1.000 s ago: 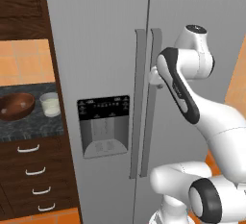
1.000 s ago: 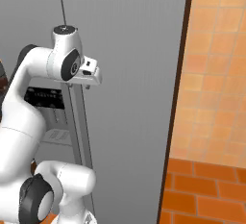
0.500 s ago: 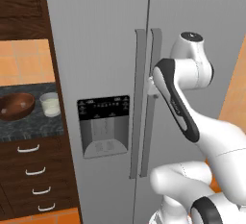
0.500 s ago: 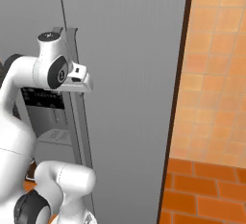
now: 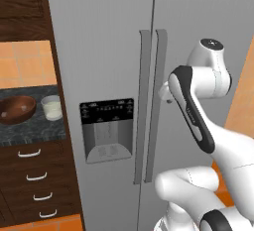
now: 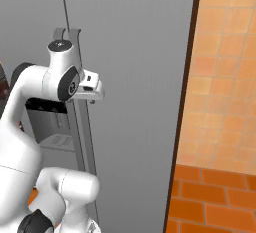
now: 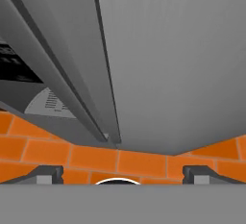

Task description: Grab a lemon wedge from the fridge and one ice cube from the ice bowl, and put them in the glass of lemonade.

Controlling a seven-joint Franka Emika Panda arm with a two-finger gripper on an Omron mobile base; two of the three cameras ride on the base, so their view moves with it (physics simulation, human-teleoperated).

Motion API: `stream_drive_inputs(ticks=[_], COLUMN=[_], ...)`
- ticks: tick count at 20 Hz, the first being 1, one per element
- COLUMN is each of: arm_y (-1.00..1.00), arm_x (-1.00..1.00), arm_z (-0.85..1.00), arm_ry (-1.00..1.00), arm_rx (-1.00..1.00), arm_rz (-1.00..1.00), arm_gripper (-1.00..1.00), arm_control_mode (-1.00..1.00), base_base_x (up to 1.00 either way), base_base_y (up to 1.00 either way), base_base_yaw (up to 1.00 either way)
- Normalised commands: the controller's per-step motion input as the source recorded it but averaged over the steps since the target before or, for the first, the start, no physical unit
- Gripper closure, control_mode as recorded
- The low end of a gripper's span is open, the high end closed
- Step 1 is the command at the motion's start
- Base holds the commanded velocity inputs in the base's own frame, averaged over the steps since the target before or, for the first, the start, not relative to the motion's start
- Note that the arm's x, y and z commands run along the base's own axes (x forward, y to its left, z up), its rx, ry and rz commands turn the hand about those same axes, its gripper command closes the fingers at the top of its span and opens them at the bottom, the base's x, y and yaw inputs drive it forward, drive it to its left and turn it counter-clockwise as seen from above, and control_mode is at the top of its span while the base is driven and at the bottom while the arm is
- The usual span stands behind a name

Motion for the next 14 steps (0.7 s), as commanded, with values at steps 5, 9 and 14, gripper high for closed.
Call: stream_drive_inputs(ticks=[5,9,14], arm_y=[0.05,0.0,0.0], arm_x=[-0.02,0.0,0.0], arm_z=[0.0,0.0,0.0], arm_ry=[0.0,0.0,0.0], arm_rx=[0.0,0.0,0.0], arm_rz=[0.0,0.0,0.0], arm_gripper=[-1.0,-1.0,-1.0], arm_control_mode=[1.0,1.0,1.0], base_base_x=[-0.03,-0.36,-0.7], base_base_y=[0.23,0.11,-0.04], base_base_yaw=[0.02,0.01,0.0])
